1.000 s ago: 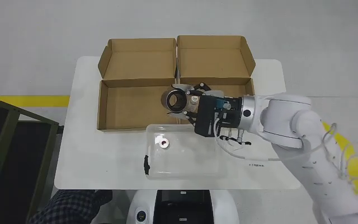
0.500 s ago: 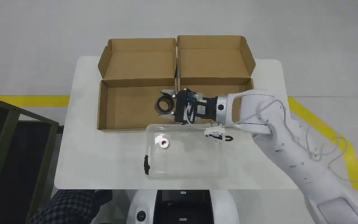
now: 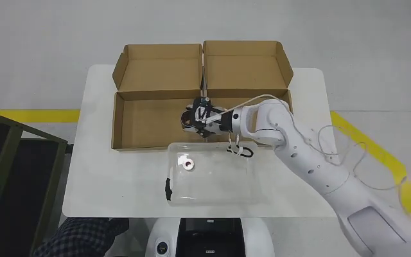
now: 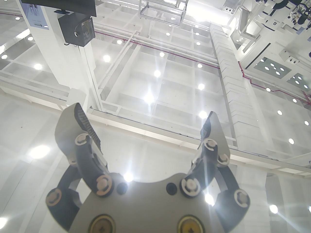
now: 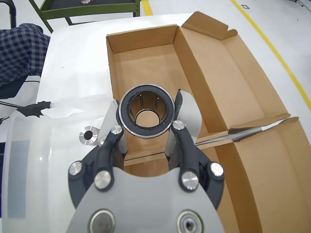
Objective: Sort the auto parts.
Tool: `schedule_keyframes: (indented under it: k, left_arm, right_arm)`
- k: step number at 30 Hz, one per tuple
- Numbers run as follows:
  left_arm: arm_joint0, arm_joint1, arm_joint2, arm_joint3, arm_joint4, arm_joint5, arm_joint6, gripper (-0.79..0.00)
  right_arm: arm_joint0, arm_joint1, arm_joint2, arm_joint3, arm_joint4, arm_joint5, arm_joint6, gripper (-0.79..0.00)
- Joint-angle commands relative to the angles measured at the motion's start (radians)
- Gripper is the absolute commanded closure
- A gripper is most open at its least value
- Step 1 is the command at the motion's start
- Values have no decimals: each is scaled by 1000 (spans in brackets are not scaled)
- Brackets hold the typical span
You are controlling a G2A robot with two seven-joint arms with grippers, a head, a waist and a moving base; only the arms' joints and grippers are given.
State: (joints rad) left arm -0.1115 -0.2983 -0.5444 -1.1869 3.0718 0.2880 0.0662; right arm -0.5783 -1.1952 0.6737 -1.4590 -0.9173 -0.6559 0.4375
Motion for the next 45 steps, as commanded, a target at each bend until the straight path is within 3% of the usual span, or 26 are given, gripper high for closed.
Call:
schedule_keyframes:
  k: [1, 26, 40, 45]
  left_arm:
    - [0, 0, 0, 0, 0, 0, 0, -785]
    - [0, 0, 0, 0, 0, 0, 0, -785]
    - [0, 0, 0, 0, 0, 0, 0, -785]
    - [0, 0, 0, 0, 0, 0, 0, -785]
  right_arm:
    - [7, -8, -11, 19, -2, 9, 6, 0]
    - [56, -96, -92, 188, 12, 58, 80, 0]
    - [68, -129, -104, 239, 16, 60, 128, -182]
    - [70, -138, -105, 249, 13, 58, 143, -209]
